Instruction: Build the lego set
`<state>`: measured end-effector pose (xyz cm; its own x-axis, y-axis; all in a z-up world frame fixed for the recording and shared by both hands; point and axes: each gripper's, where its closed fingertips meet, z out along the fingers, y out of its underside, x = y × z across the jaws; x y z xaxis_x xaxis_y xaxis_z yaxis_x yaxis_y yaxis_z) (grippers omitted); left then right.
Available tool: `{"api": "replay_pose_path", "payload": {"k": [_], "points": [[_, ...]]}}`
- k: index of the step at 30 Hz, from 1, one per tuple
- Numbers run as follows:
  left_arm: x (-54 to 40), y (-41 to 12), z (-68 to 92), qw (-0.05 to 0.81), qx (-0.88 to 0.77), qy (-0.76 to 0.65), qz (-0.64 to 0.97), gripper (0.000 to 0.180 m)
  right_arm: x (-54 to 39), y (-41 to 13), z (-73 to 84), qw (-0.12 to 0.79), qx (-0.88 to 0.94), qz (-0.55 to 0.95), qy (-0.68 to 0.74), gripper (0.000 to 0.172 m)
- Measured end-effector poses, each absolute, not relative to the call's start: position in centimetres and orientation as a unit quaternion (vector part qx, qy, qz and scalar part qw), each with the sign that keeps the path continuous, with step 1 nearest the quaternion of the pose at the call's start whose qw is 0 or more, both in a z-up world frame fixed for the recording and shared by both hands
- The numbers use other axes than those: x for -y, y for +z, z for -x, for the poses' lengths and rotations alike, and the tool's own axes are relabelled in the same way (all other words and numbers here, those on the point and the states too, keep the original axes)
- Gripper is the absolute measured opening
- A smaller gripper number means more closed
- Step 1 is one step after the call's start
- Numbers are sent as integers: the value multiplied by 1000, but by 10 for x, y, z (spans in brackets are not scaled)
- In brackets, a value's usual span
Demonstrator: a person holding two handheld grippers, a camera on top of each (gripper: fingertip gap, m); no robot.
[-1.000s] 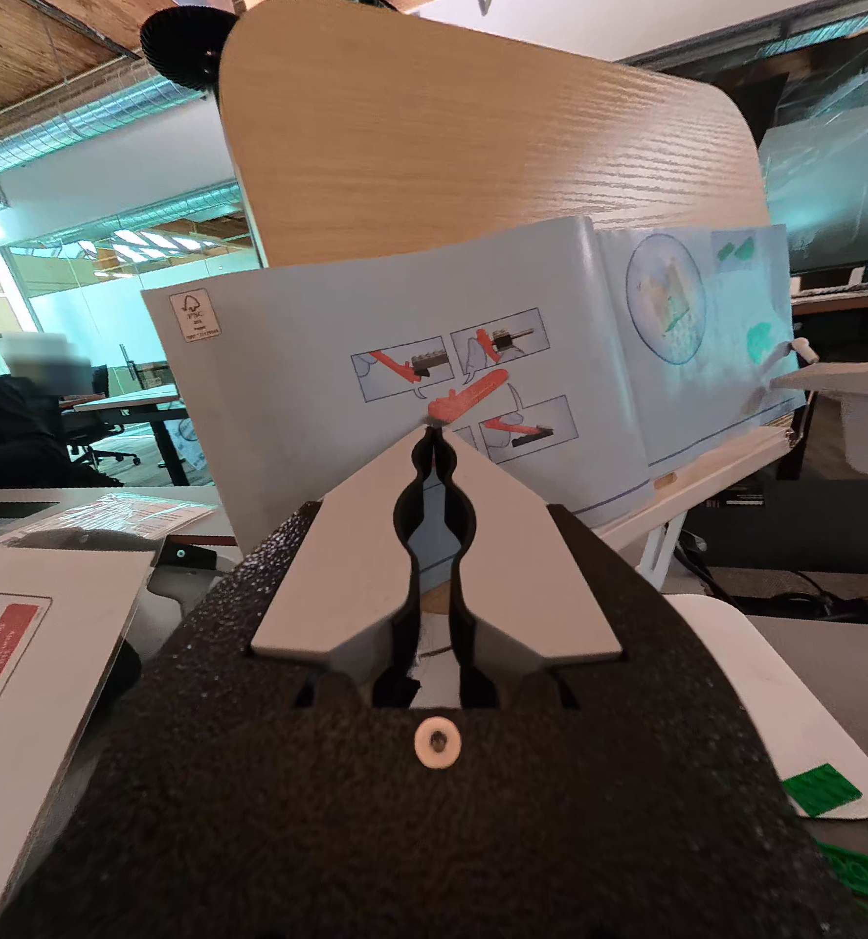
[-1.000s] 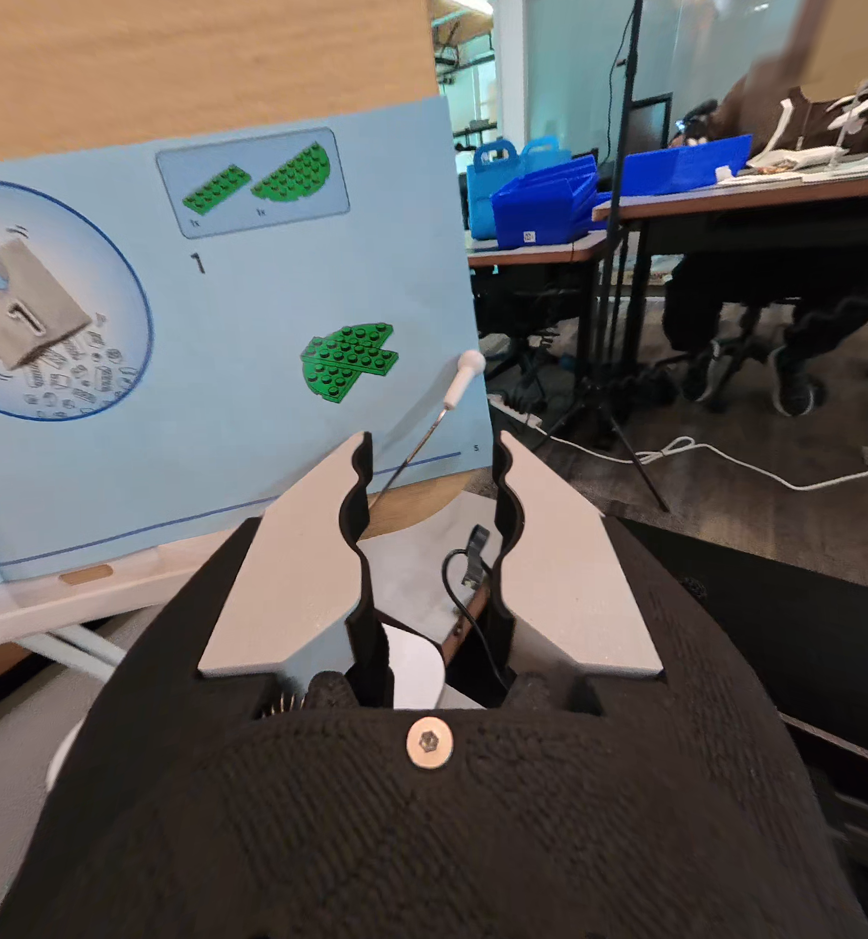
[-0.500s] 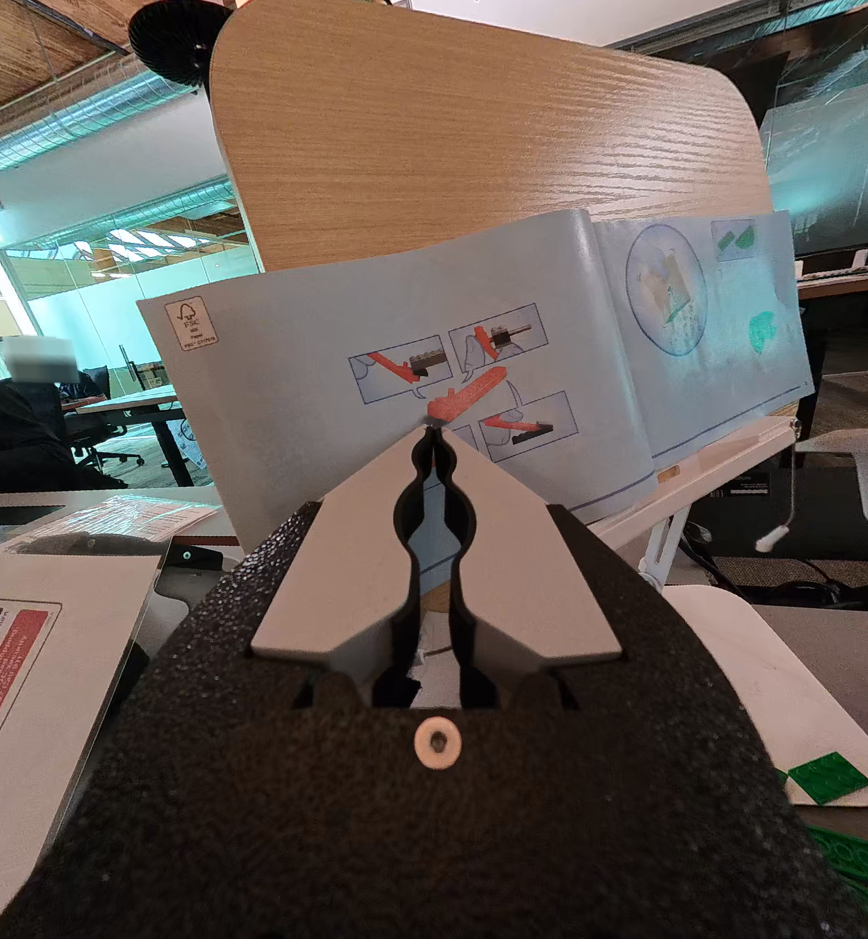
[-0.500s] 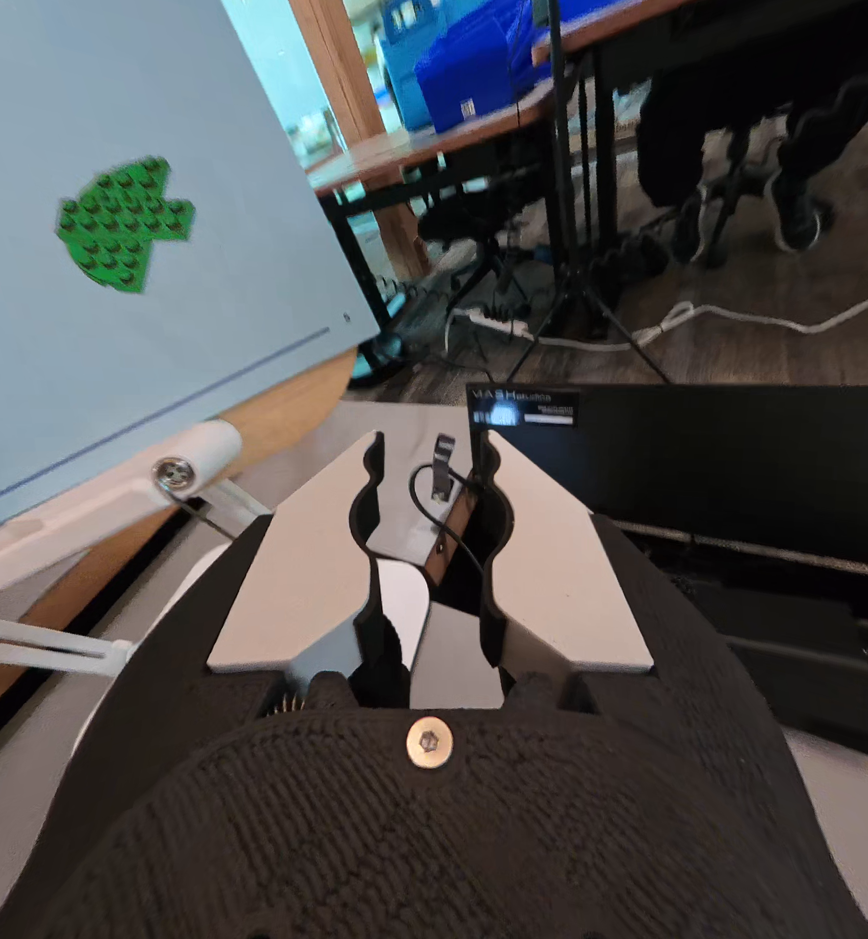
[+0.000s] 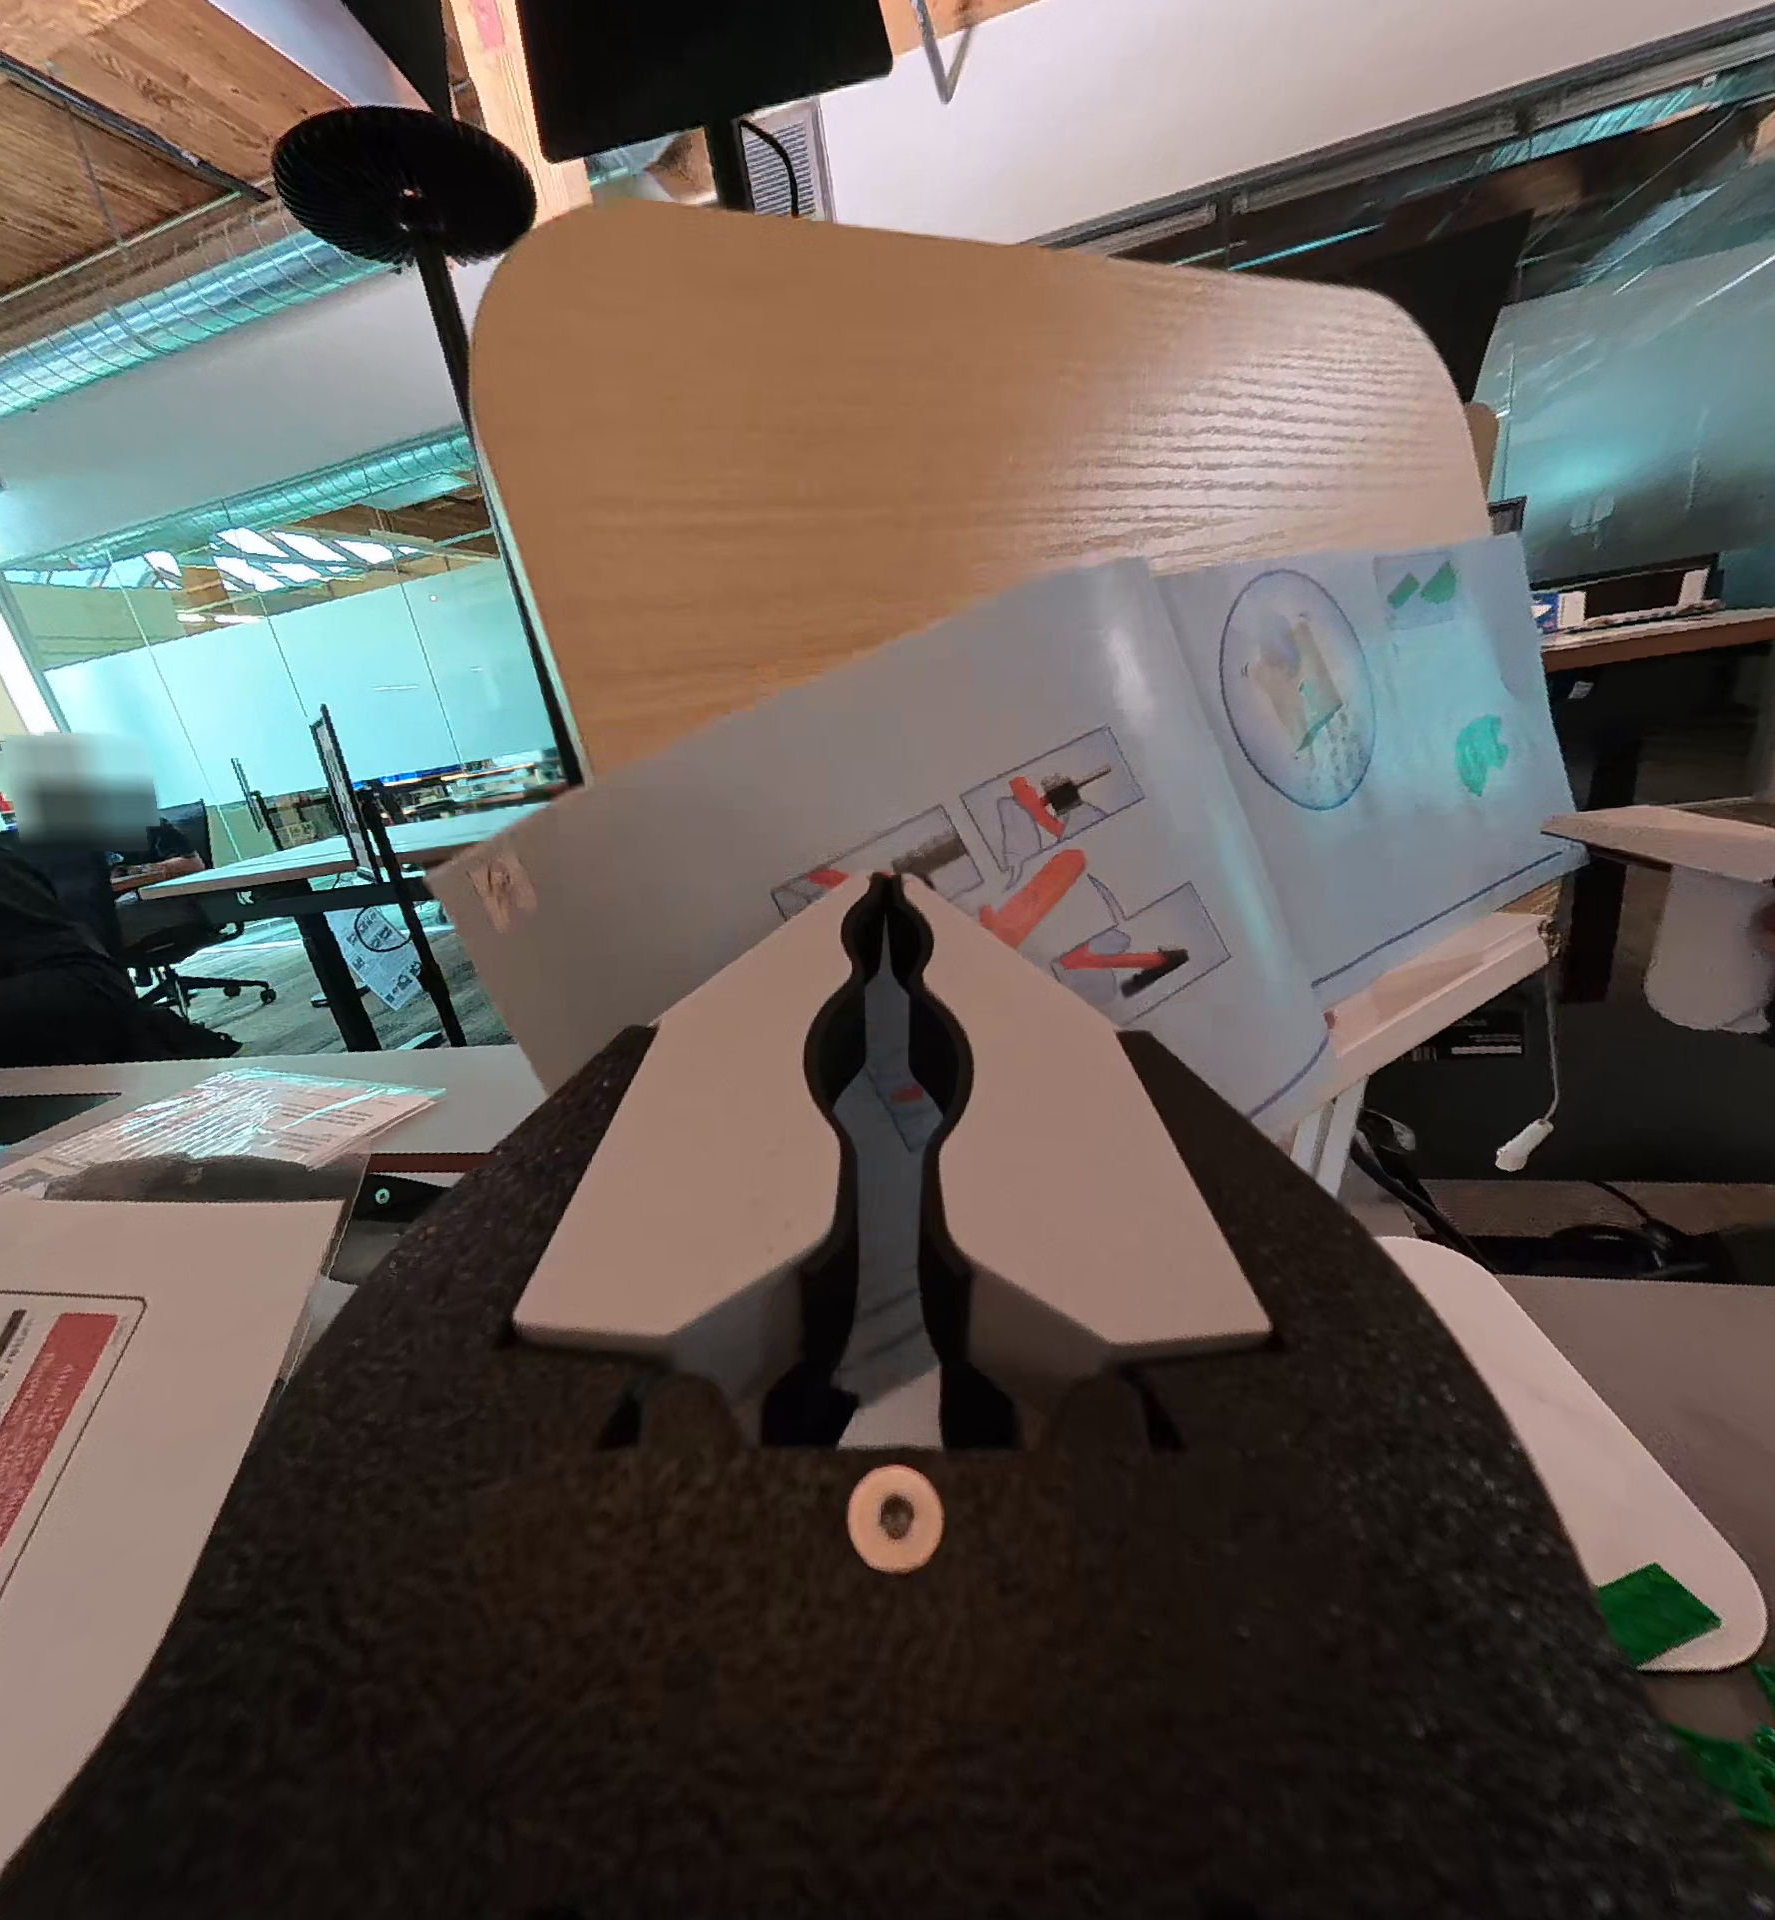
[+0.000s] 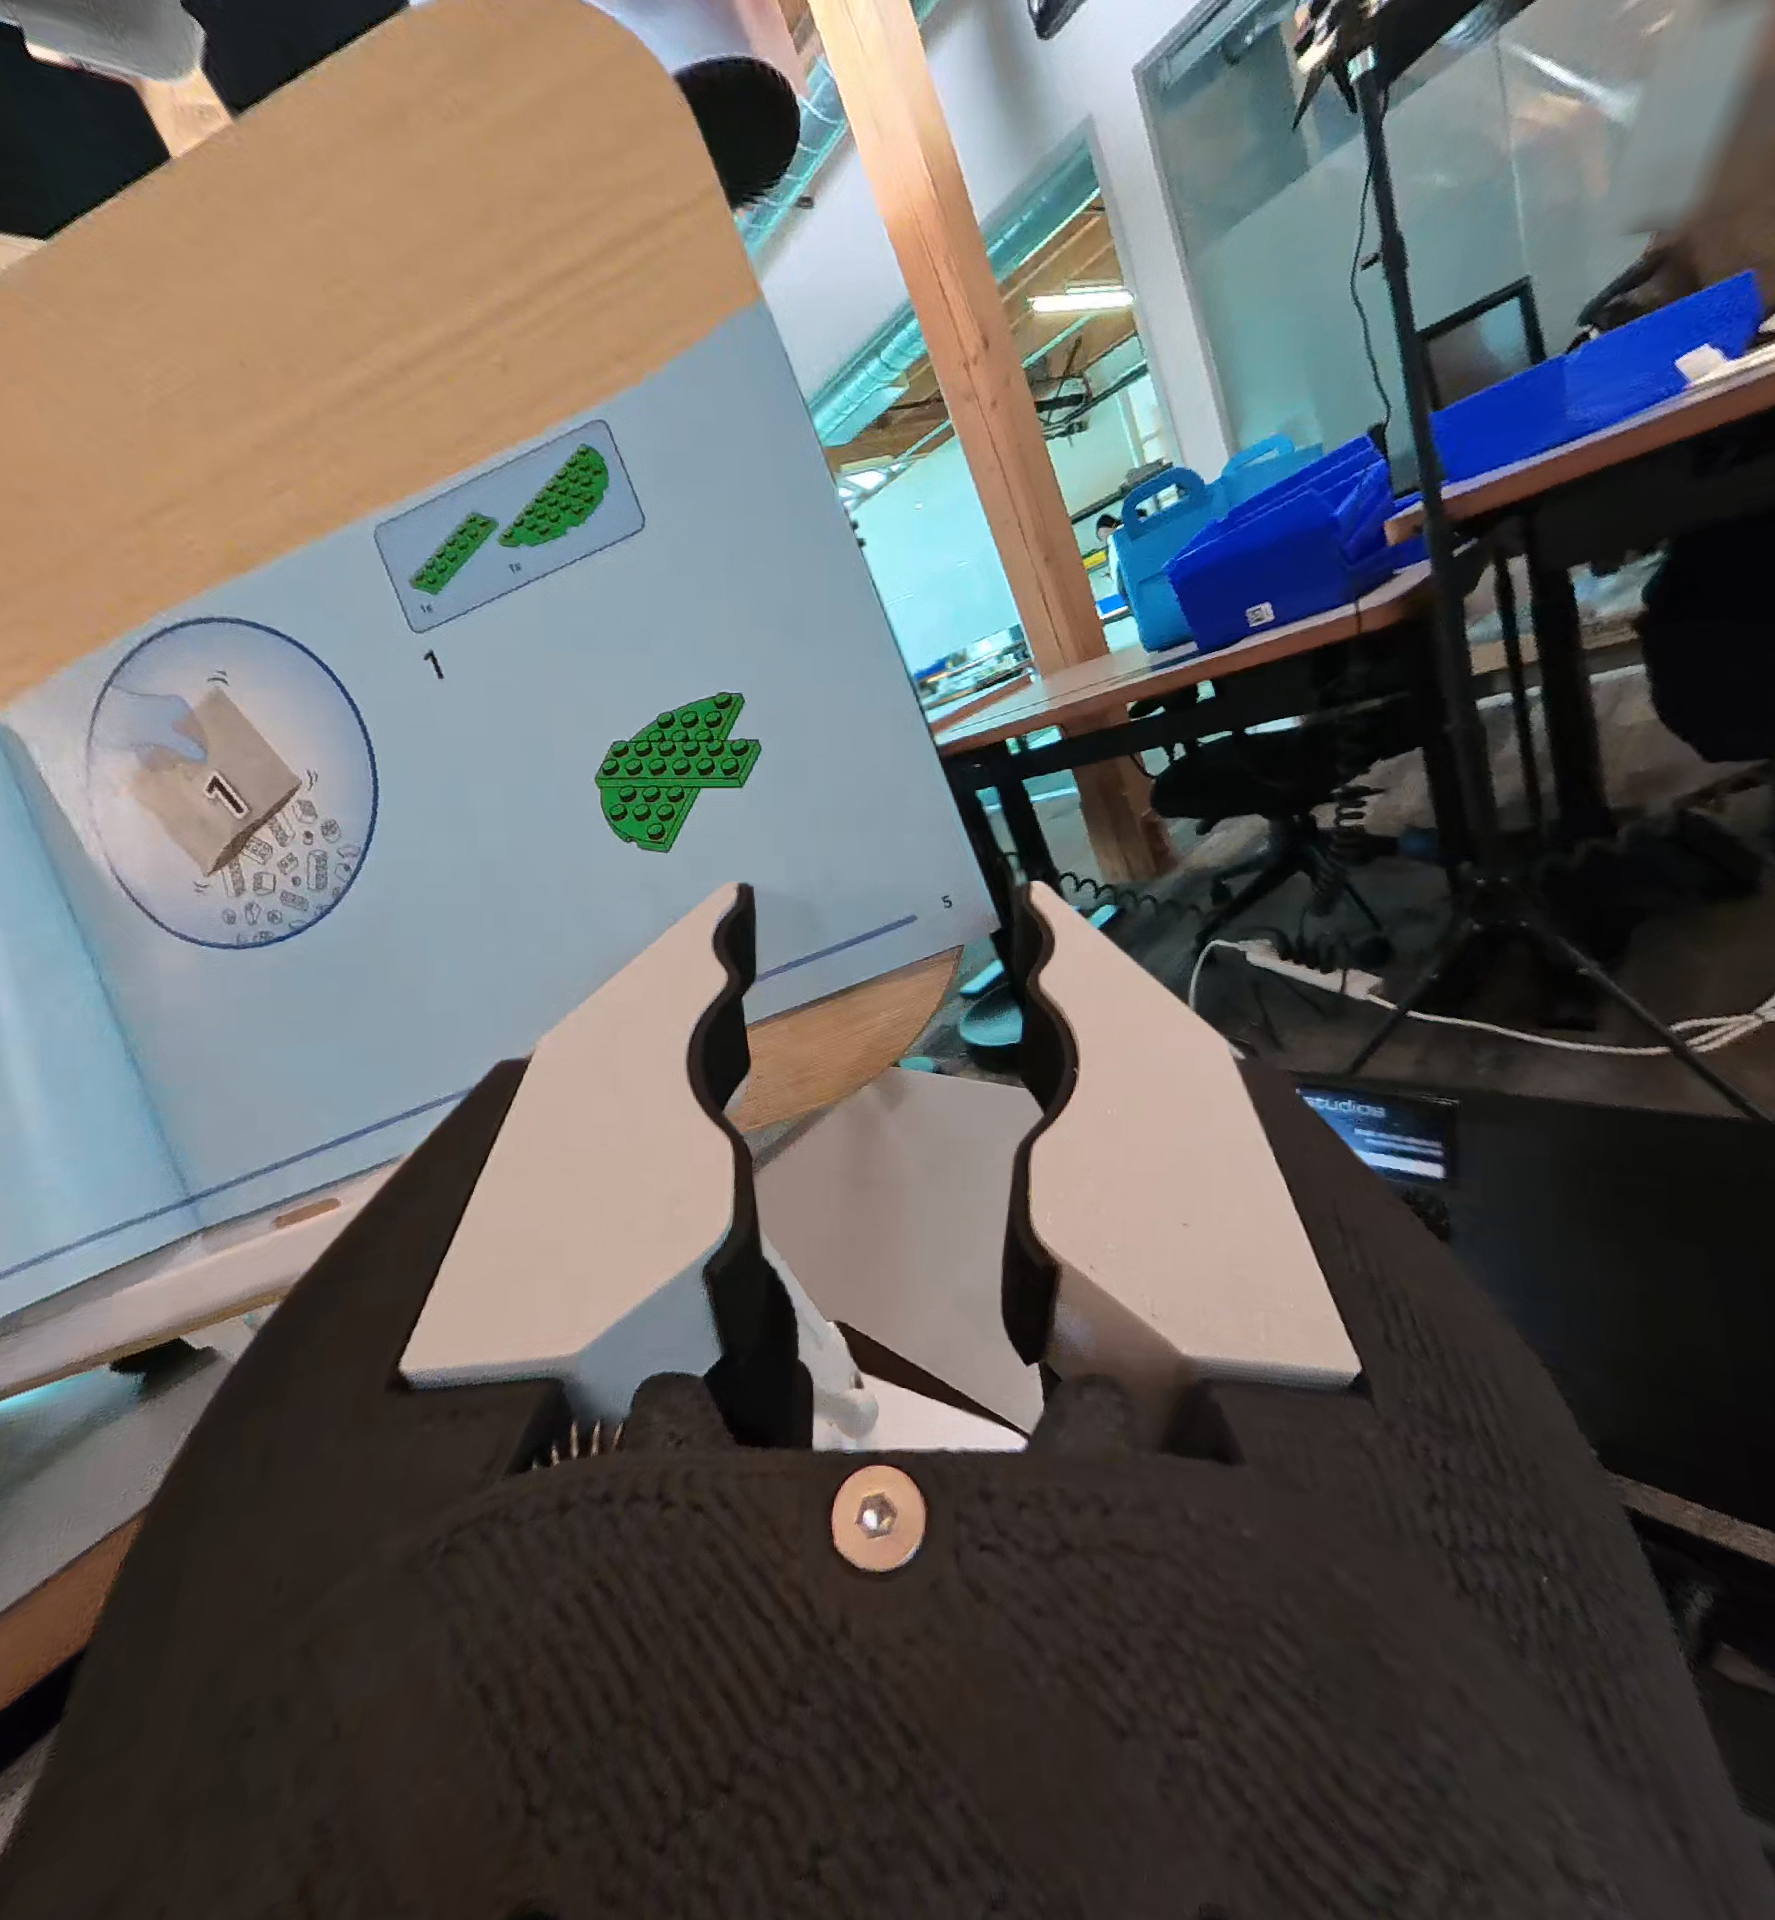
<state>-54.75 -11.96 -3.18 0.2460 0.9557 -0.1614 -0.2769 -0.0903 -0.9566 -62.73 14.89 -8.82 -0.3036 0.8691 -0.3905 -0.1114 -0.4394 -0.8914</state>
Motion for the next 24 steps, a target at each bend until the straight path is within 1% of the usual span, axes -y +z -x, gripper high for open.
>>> {"api": "replay_pose_path", "payload": {"k": [2, 4, 7, 11, 13, 17, 21, 24], "points": [[117, -28, 545, 593, 318, 522, 524, 0, -148, -91, 631, 330, 400, 479, 708, 53], [112, -25, 541, 594, 306, 524, 528, 0, -147, -94, 633, 311, 407, 480, 712, 53], [96, -18, 532, 613, 268, 512, 539, 0, -148, -95, 630, 319, 415, 474, 708, 41], [48, -18, 506, 657, 158, 421, 605, 0, -153, -93, 622, 356, 419, 461, 696, 28], [37, -27, 505, 643, 155, 395, 637, 0, -154, -93, 619, 371, 426, 455, 689, 26], [32, -34, 507, 624, 154, 396, 656, 0, -156, -93, 614, 423, 442, 441, 657, 22], [31, -36, 508, 624, 158, 389, 659, 0, -156, -87, 608, 495, 456, 413, 613, 8], [32, -39, 509, 626, 167, 376, 663, 0, -151, -83, 602, 533, 466, 388, 589, 3]]}}
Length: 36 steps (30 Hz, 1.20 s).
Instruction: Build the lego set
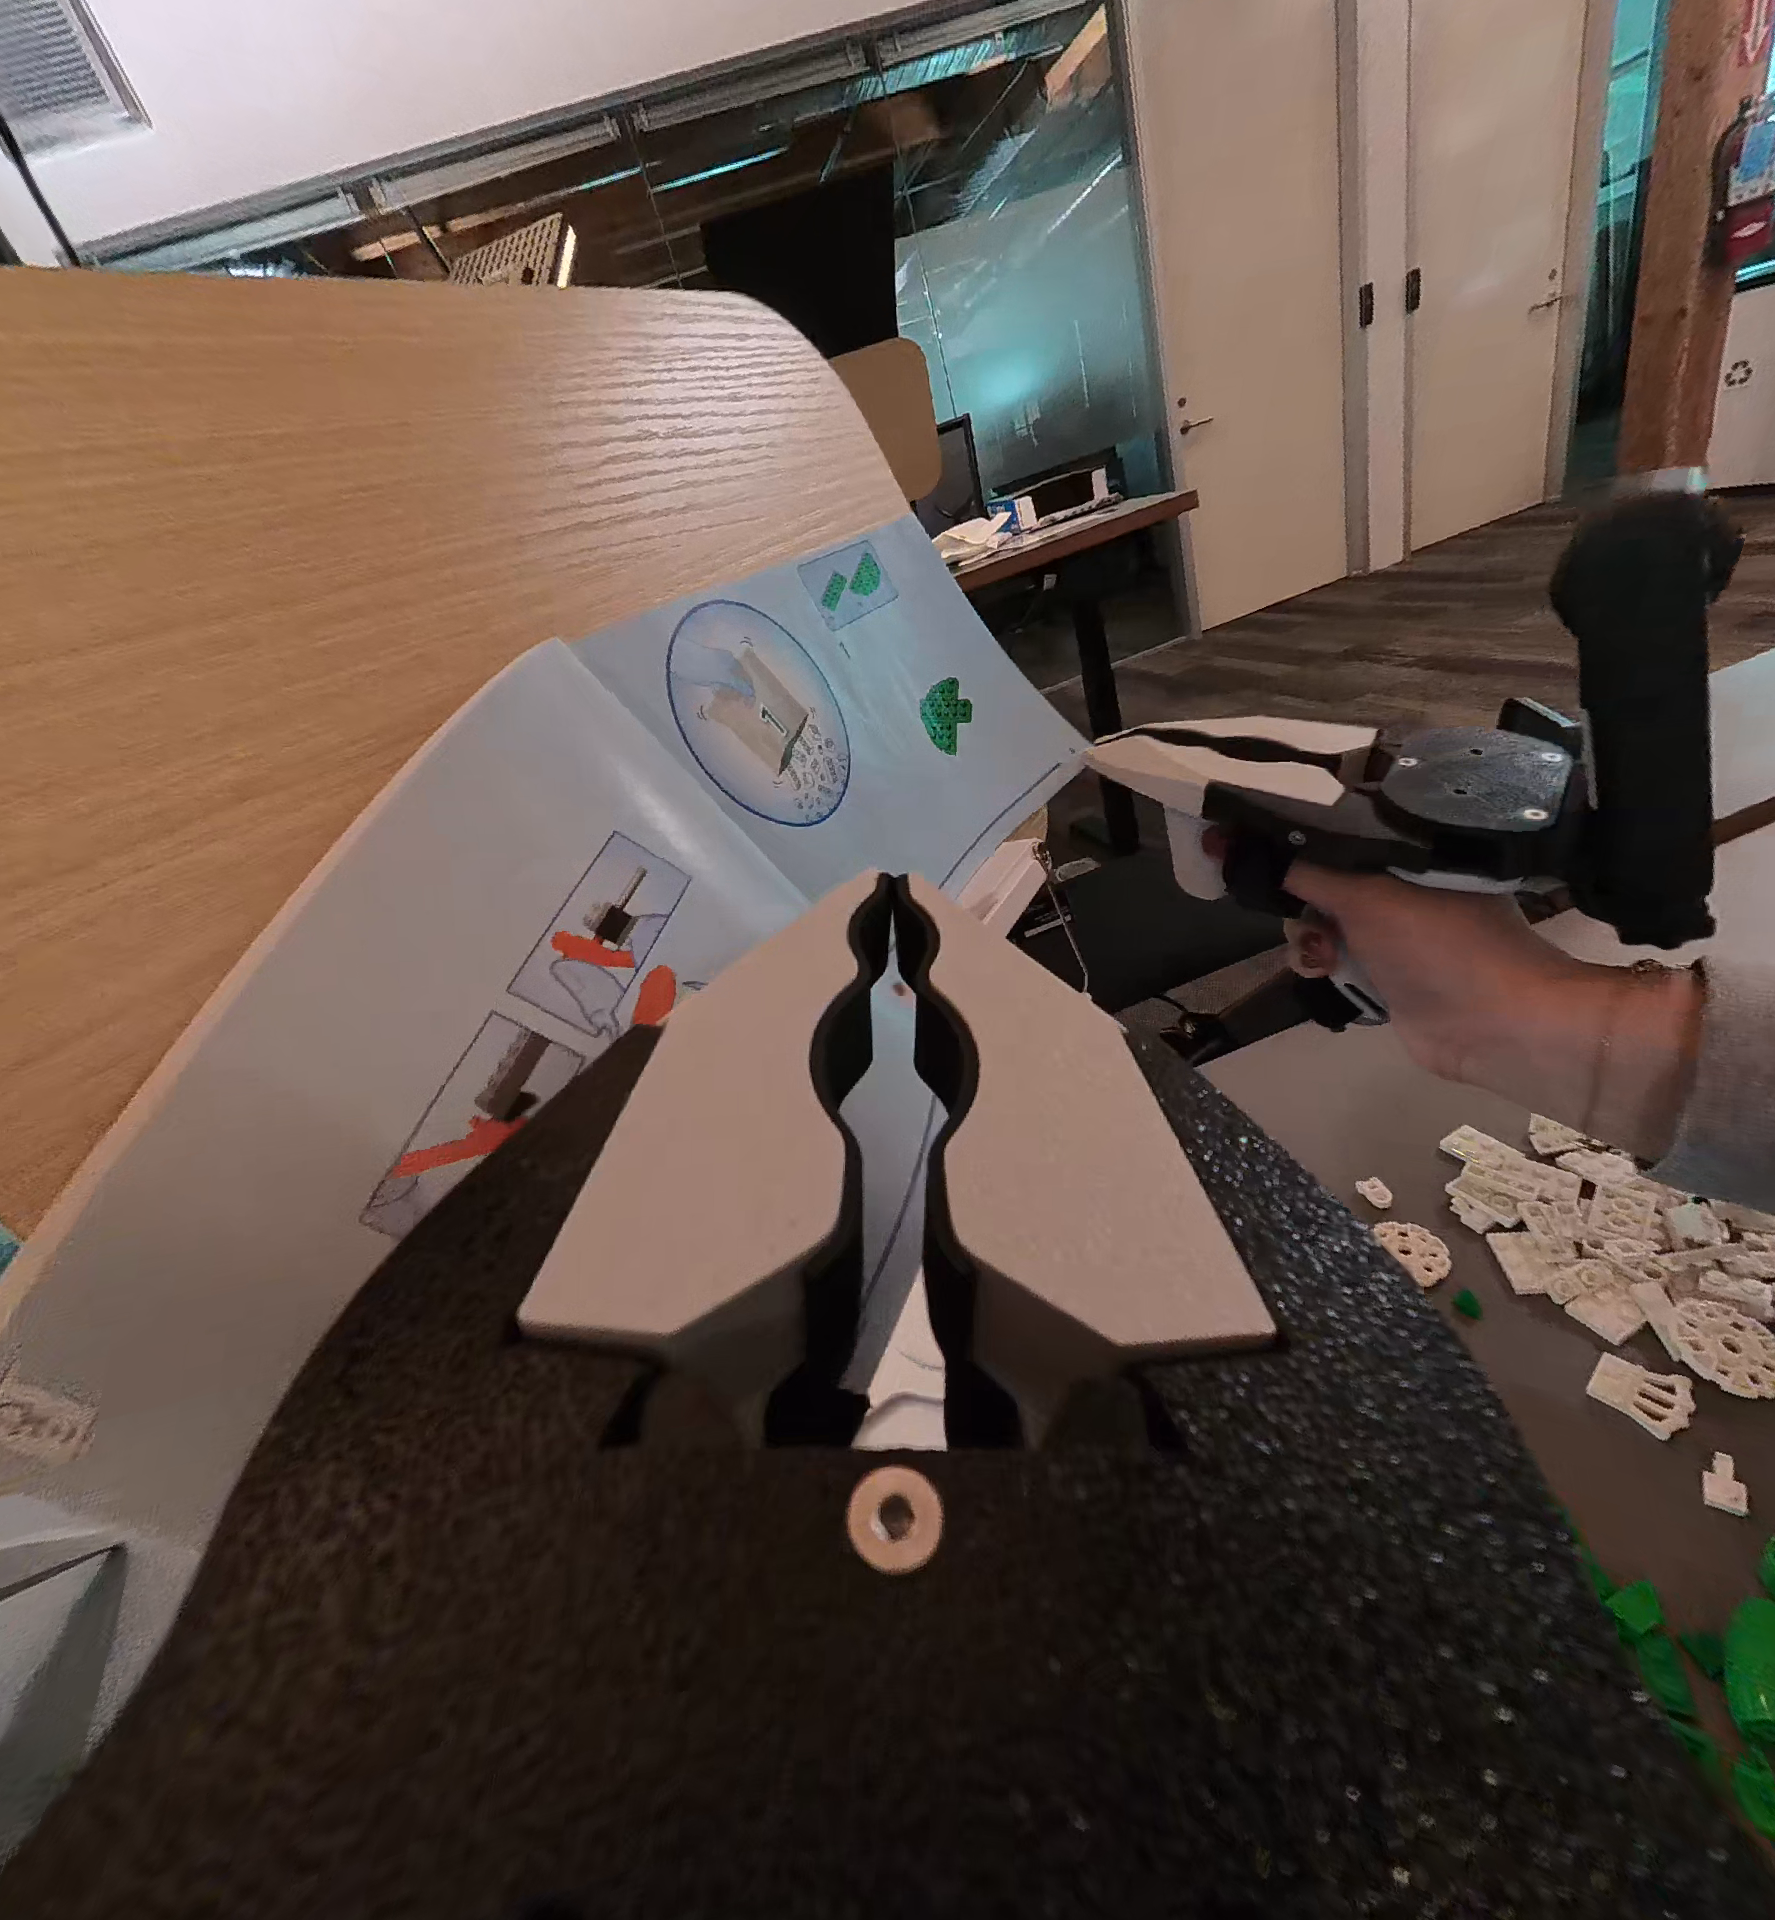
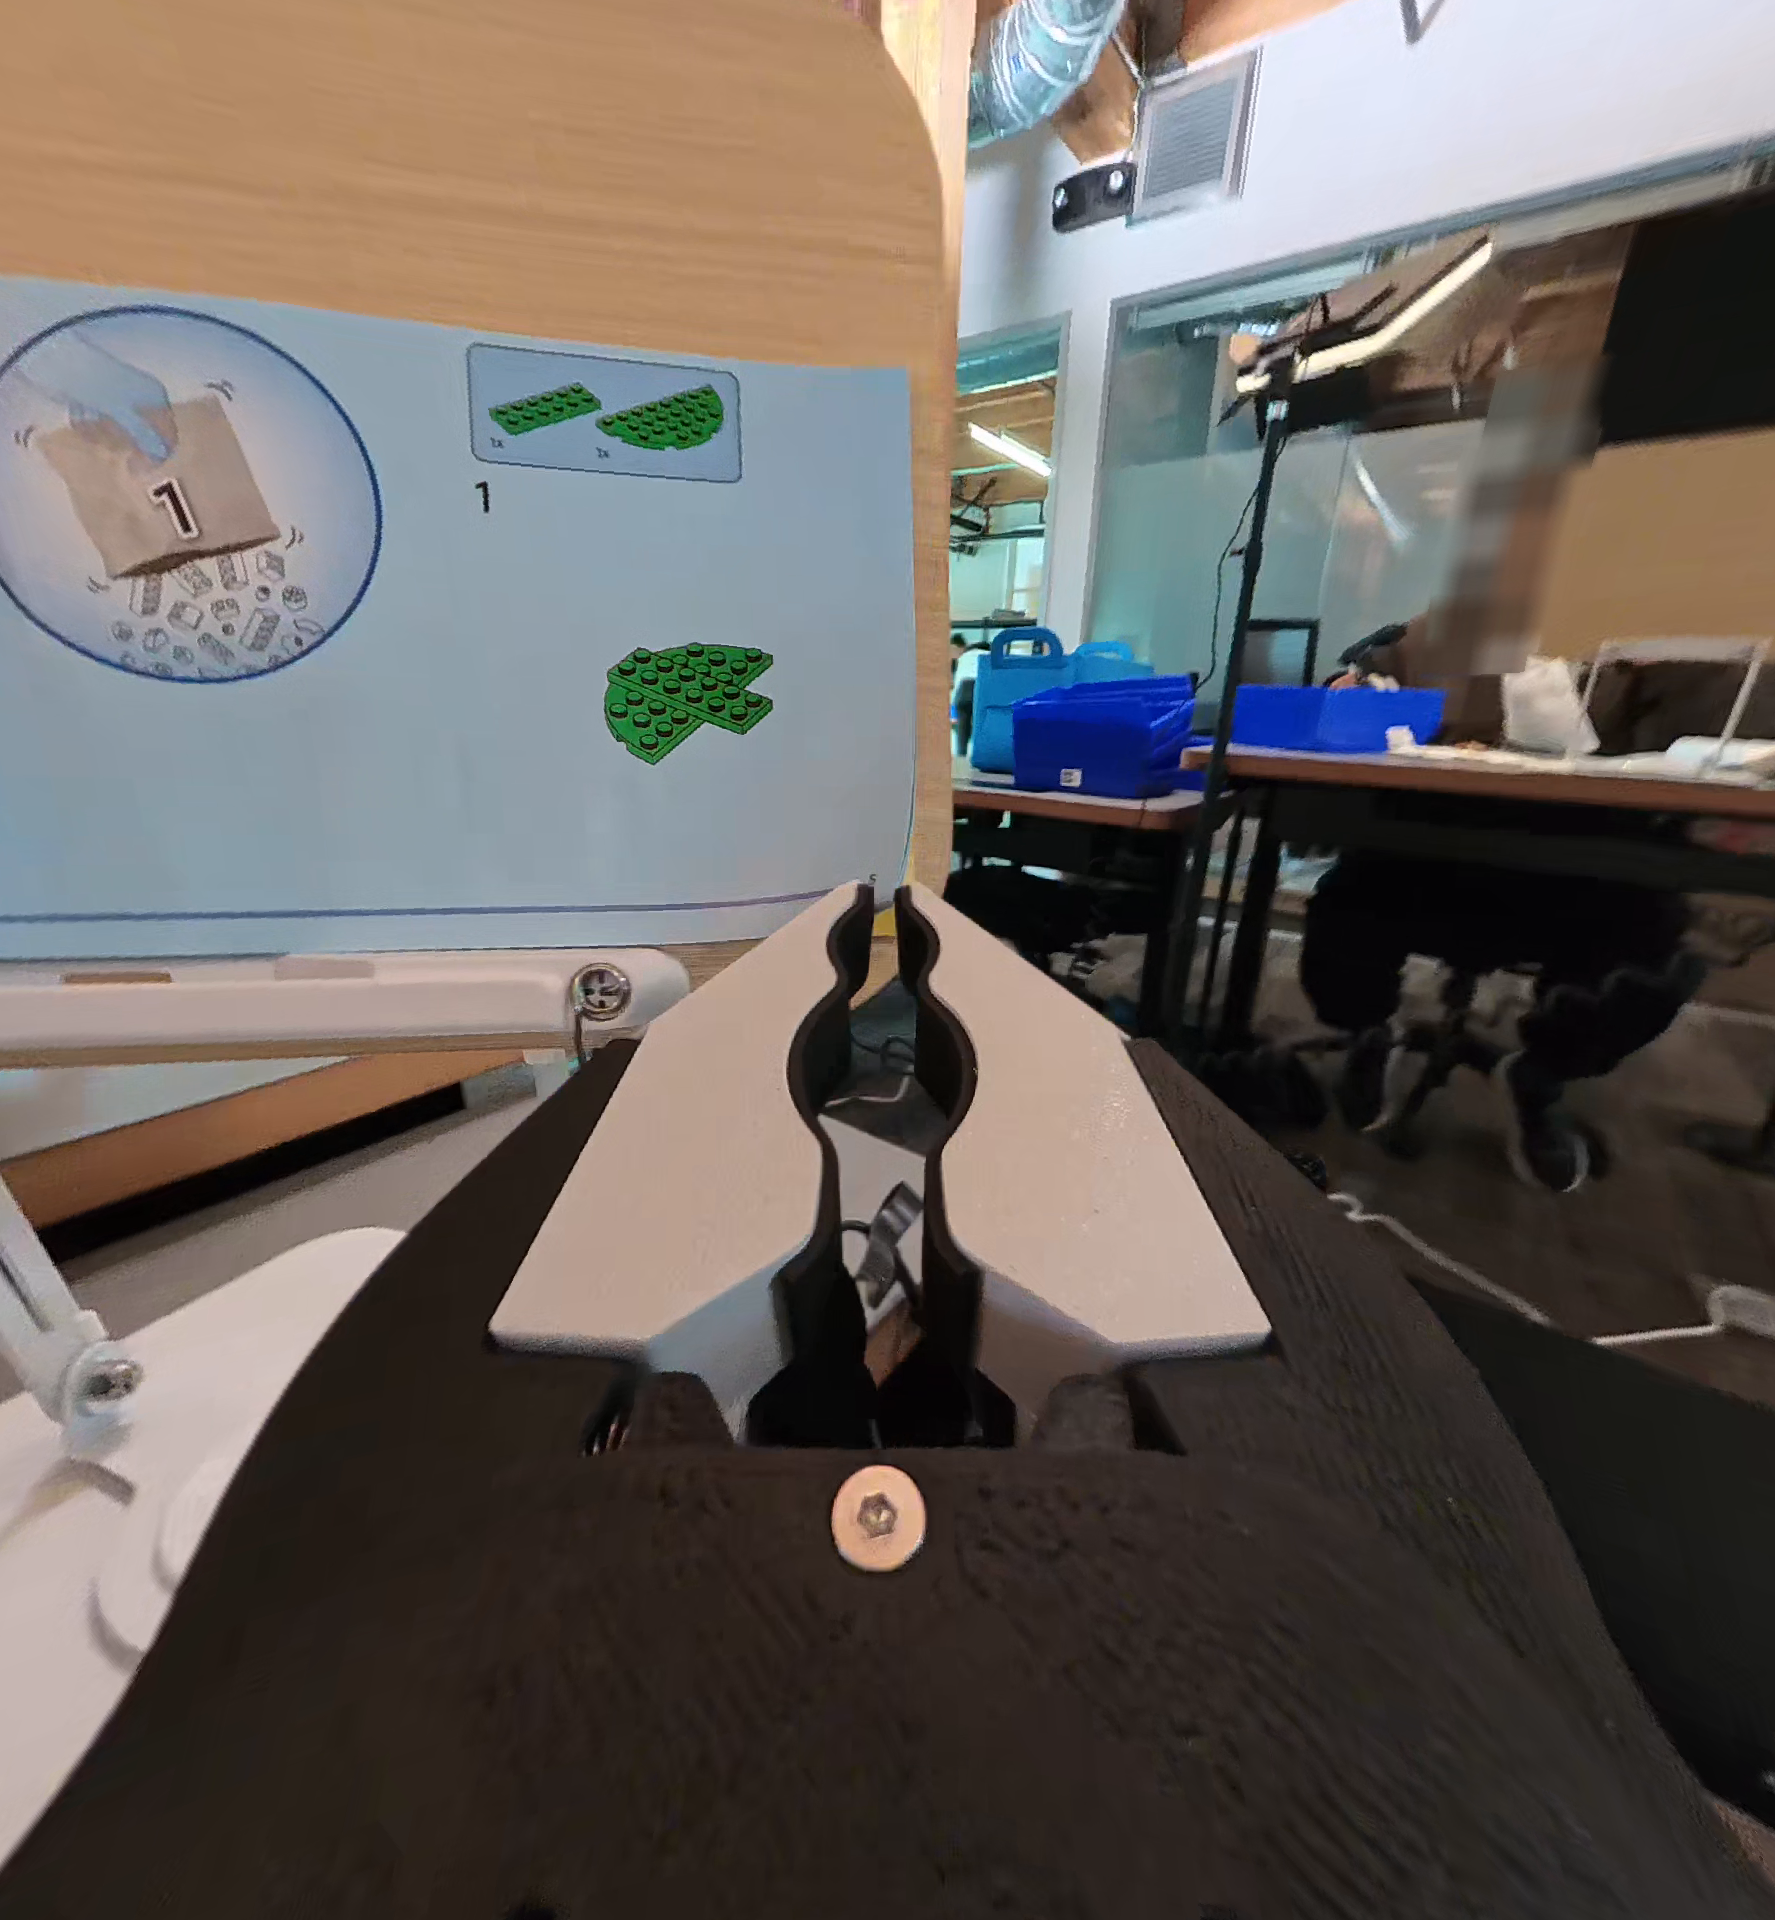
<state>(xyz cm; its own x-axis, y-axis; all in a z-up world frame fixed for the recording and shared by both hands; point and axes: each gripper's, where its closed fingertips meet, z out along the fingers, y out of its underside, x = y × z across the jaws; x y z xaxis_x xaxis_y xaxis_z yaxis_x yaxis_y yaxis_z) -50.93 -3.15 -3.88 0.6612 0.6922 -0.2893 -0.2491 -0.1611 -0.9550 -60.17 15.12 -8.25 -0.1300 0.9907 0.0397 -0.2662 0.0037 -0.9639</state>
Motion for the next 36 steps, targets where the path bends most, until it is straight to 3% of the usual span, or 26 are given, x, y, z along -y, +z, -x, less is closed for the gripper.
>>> {"api": "replay_pose_path", "payload": {"k": [13, 24, 36], "points": [[25, -61, 523, 636, 213, 310, 674, 0, -104, -63, 563, 708, 519, 198, 436, 0], [0, -41, 498, 738, 169, 190, 625, 0, -66, -63, 537, 748, 544, 66, 375, 0], [-52, -20, 500, 777, 116, 125, 607, 22, -63, -74, 517, 769, 555, -43, 314, 0]]}}
